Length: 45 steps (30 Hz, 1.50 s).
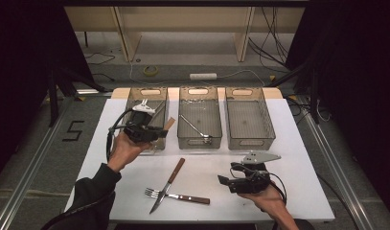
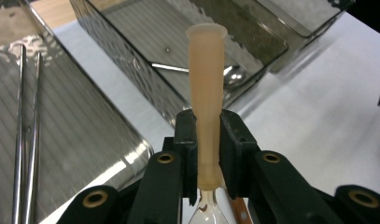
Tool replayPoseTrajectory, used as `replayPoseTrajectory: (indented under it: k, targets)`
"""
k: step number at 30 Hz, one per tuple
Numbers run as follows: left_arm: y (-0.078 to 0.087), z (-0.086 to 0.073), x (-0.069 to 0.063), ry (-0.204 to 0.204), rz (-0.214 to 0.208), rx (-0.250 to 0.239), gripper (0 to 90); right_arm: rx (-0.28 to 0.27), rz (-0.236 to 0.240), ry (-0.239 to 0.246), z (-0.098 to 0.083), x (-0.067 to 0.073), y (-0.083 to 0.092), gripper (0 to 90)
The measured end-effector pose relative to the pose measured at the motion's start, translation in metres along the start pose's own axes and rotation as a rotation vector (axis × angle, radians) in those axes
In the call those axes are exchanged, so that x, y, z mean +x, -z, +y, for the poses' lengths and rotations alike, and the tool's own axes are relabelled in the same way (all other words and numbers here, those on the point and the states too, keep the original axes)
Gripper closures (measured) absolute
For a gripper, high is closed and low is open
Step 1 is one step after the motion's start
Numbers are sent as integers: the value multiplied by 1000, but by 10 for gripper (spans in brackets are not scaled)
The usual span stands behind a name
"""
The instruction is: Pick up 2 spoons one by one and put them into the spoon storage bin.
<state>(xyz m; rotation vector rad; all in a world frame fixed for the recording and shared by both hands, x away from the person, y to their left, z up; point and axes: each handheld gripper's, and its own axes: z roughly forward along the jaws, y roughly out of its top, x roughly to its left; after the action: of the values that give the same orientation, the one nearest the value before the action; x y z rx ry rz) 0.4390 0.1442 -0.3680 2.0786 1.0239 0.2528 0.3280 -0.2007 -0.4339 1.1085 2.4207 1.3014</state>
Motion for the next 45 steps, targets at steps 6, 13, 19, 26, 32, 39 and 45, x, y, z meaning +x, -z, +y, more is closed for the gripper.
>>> replayPoseTrajectory:
  k: [6,13,19,26,32,39,45]
  targets:
    - [-8,14,3,-3,6,-26,779,-7,0,0,0,0,0,294]
    - [-19,30,4,-14,13,-45,779,-9,1,5,0,1,0,294]
    - [-30,44,2,-8,11,-61,778,-9,5,4,0,1,0,293]
    - [-44,57,0,11,-3,-75,778,-14,5,4,0,0,1,294]
    - [-56,64,1,27,-5,-72,778,-12,6,7,0,-1,2,294]
    - [-70,71,2,43,5,-65,778,-13,10,7,-1,-1,1,294]
    - [-81,74,3,60,5,-57,776,-12,10,4,-1,-1,1,294]
